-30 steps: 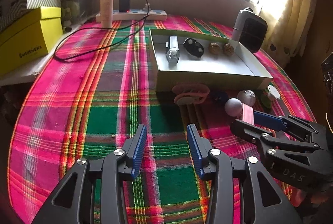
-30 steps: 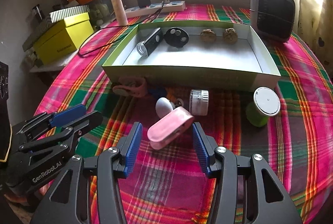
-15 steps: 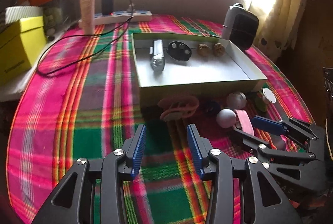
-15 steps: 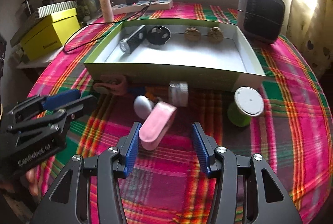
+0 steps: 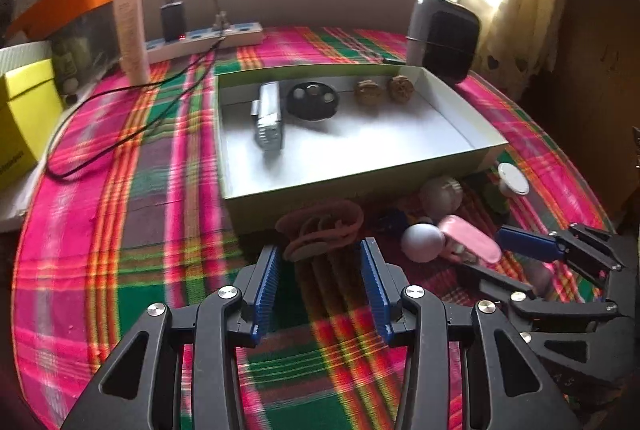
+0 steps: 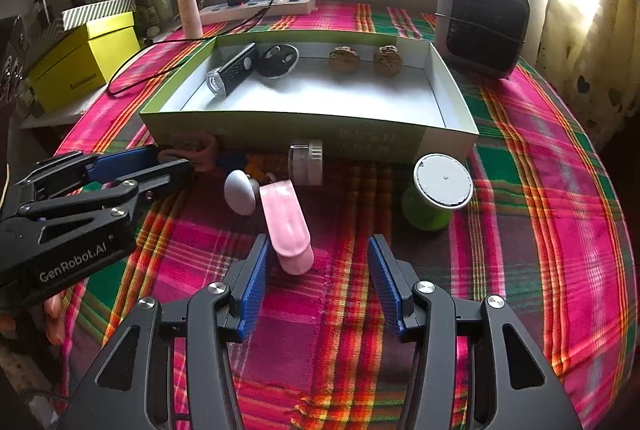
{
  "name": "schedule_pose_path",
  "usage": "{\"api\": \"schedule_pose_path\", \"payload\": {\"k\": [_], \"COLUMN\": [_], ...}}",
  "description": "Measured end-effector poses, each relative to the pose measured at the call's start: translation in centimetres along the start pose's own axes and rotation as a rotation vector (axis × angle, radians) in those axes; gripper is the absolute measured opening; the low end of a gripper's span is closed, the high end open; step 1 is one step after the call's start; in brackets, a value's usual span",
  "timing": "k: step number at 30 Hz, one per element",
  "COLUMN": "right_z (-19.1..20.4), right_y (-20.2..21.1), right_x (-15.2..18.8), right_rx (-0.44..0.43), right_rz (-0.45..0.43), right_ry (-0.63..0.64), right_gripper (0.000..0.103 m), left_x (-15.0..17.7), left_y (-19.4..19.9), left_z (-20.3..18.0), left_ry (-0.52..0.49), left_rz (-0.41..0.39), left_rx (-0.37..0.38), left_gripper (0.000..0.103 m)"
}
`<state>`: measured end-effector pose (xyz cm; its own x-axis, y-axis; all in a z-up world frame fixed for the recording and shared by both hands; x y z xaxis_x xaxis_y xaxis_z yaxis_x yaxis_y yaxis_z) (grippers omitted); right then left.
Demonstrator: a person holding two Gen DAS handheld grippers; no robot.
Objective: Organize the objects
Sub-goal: 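Grasp the pink-and-white hook toy with the left tool while the right tool grasps the pink clip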
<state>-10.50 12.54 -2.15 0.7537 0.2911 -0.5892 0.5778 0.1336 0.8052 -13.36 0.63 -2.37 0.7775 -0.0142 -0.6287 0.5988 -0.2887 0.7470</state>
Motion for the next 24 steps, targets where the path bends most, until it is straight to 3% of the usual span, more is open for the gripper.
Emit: {"api": "schedule_pose_path", "payload": {"k": [14,20,24], "right_z": [-0.6,-0.1,0.0], "right_y": [-0.1,-0.1,-0.4], "right_x": [0.1,0.0,-0.3], "right_rx": [0.011,-0.049,-0.071], "right_rz": [0.0,-0.015,-0.025], "right_ry": [0.009,0.07,0.097], "right_gripper": [0.05,0.05,0.05], "left_x": [1.1,0.3,-0.3], "left_y": [1.4,2.3,1.4], "left_z": [-2.1,-0.7,-0.2], "left_ry": [-0.013,-0.014,-0.03], "left_rz": [0.046,-0.003,0.007], "left_rx": [0.148,0.091,0.057], "left_gripper": [0.039,0.039,0.039]}}
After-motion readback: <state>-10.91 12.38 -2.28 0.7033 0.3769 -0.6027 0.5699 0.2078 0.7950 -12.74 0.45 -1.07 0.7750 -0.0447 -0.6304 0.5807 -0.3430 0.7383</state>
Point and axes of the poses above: each gripper's, at about its wrist camera, not at the fingertips, and y roughly against the way its jaws point, z to its left, x to its underside, the point moved 5 cm from there along -y, roughly the way its jaws point, and after that the axes turned 8 degrees about y, right-handed, at the moved point
